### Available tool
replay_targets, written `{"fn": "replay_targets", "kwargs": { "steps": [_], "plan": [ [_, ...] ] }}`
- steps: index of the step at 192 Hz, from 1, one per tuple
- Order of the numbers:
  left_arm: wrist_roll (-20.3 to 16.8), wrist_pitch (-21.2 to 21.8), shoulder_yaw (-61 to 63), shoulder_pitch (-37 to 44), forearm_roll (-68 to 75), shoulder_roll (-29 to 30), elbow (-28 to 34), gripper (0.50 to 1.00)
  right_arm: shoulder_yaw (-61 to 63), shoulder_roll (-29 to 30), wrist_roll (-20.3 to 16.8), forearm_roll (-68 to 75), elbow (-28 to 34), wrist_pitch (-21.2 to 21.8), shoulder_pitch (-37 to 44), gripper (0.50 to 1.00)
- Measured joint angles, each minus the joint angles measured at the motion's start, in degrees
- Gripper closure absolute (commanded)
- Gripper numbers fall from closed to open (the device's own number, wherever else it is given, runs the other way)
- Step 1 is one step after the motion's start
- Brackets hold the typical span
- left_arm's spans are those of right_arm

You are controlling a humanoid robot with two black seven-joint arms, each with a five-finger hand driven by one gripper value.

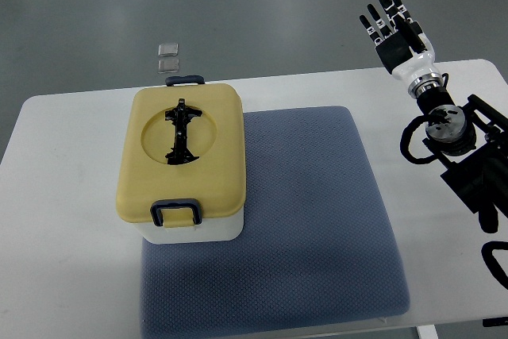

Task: Open white storage box with right hand
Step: 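Swing the right hand over the yellow lid of the white box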

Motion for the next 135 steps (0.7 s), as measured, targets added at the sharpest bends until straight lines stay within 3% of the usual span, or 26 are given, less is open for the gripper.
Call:
{"fn": "replay_targets", "kwargs": {
  "steps": [78,135],
  "plan": [
    [0.09,-0.03,0.05,-0.44,0.00,0.00,0.00,0.500,-1.05,-0.78,-0.26,-1.92,0.29,2.70,1.15,0.572],
    [0.20,-0.72,0.20,-0.44,0.00,0.00,-0.25,0.500,-15.92,-3.28,-0.83,-30.26,2.06,4.17,15.21,0.572]
  ]
}}
